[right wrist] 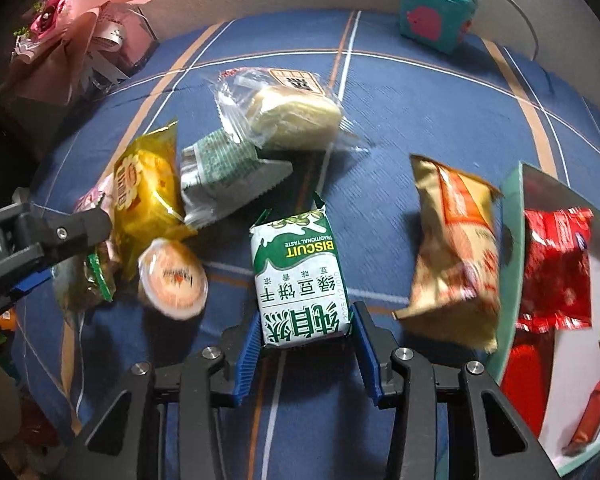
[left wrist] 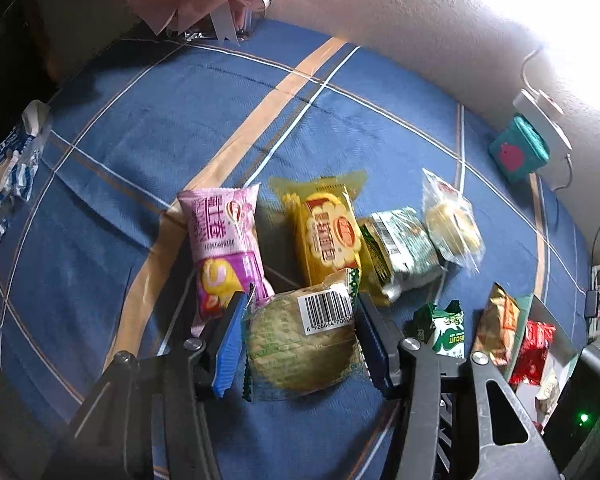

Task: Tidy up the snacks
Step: 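Carry the biscuit box and green cake over the tray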

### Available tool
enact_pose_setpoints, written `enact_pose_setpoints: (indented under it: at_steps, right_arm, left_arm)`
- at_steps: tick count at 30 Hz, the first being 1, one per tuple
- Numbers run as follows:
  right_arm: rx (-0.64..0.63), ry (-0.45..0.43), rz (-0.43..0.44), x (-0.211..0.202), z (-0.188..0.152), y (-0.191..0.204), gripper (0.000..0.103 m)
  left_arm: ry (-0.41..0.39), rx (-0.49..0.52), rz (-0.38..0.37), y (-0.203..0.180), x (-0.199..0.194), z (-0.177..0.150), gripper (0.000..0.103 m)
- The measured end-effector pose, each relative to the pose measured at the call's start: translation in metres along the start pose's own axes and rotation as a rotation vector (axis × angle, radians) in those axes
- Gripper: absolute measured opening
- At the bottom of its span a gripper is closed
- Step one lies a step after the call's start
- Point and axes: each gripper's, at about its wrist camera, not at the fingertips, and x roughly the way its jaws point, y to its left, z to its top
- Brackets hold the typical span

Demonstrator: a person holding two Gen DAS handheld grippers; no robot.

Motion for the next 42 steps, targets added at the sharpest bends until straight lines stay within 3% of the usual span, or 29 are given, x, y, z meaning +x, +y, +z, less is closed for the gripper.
enact_pose_setpoints:
  at_steps: [5,15,24,42]
  right_arm:
    - [0.013,0.005,0.019,-0.016,-0.019,-0.007,0.046]
    - [0.062,-0.075,0.058,-0.070,-0.045,-0.026,0.046]
    - [0.133,-0.114,0.048,-0.096,-0.042,-0.063,0.046]
    - [0.527,-0.201,-0.046,-0.136,-0.073,-0.241,0.046]
  left_arm:
    - [-0.013,0.016,-0.081,-0.008,-0.019,-0.008,0.055]
    - [-0.103,0.036,-0.091,-0.022,-0.056,-0.013,0.055]
    - [-0.106,0.060,-0.120,-0.052,-0.062,-0.026,0.055]
    - [-0.065,0.350,-0.162,-0.186,-0.060,-0.091,0.055]
